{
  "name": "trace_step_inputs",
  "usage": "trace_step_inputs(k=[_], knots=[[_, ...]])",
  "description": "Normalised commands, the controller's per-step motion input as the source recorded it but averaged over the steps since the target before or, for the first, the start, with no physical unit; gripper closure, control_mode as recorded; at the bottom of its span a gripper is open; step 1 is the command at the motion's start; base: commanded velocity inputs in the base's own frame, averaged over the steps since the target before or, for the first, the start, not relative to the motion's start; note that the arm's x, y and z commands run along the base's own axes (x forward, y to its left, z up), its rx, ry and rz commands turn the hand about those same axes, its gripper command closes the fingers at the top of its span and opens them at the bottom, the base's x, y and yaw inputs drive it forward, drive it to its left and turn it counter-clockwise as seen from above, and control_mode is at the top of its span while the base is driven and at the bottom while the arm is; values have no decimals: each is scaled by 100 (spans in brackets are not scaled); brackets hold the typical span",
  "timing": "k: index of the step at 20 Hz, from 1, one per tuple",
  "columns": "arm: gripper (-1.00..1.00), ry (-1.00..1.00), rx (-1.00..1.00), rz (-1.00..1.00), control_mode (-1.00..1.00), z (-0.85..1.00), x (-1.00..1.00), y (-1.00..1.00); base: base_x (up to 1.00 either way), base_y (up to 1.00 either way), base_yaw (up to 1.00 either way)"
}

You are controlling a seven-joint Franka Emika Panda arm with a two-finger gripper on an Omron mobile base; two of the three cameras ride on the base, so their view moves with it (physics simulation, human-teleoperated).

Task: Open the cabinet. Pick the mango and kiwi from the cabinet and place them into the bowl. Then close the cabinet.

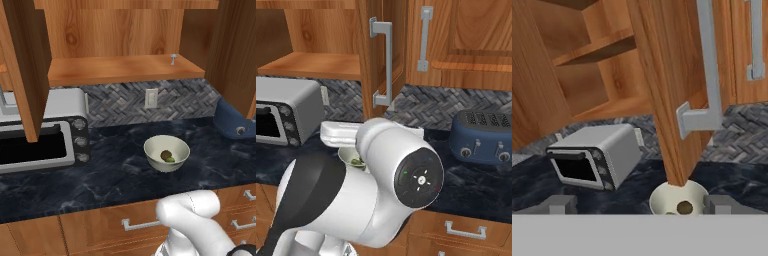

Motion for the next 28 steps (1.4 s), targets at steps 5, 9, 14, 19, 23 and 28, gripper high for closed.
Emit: trace_step_inputs(k=[5, 9, 14, 19, 23, 28], knots=[[-100, -1, 0, 7, -100, 0, 17, 0, 0, 0, 0], [-100, 0, 0, 3, -100, -2, 41, 0, 0, 0, 0], [-100, 0, 0, 4, -100, -16, 41, -2, 0, 0, 0], [-100, -5, 0, 7, -100, -38, 37, -5, 0, 0, 0], [-100, -6, 0, 9, -100, -31, 39, -7, 0, 0, 0], [-100, 0, 1, 8, -100, -8, 35, -39, 0, 0, 0]])
